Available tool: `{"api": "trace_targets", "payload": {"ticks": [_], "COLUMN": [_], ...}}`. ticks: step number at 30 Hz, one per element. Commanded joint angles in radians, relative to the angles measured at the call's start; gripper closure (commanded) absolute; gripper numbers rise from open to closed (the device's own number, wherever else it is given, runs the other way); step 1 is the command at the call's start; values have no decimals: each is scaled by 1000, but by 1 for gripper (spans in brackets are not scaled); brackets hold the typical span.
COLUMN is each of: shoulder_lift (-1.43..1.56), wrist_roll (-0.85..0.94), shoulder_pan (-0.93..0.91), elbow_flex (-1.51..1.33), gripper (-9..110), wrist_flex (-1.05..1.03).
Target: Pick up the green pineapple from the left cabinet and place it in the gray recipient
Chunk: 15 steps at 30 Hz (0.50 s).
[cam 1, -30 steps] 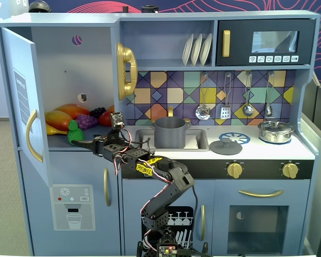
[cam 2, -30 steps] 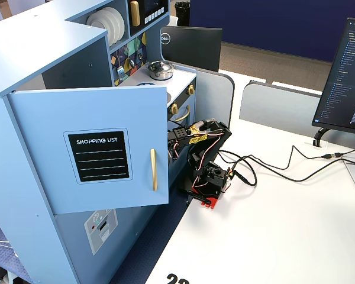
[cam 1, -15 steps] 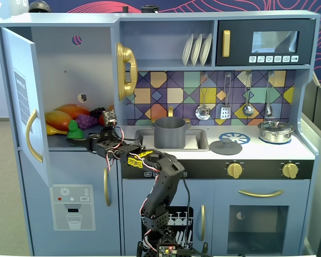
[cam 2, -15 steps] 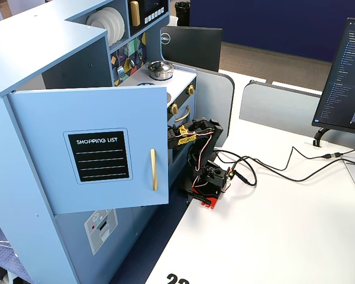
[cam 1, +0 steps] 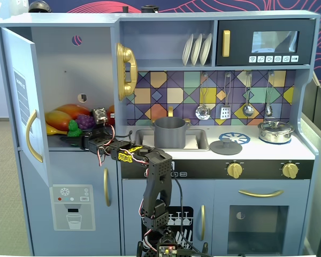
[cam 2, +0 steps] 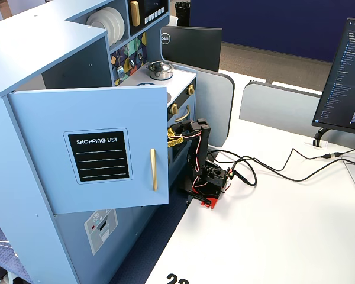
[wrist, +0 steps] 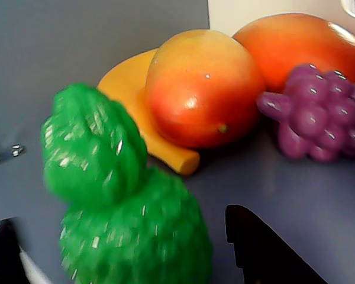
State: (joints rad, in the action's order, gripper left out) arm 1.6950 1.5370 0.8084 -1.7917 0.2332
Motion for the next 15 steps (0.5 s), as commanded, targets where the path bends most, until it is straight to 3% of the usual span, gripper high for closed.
{"api": "trace_targets", "payload": {"ticks": [1,8,15], "shoulder_lift": [5,147,503], "wrist_roll": [67,112,52], "shoulder_pan": [43,94,101], "elbow_flex": [101,37,-255], "gripper": [100,102,102], "wrist_flex": [46,146,345]}}
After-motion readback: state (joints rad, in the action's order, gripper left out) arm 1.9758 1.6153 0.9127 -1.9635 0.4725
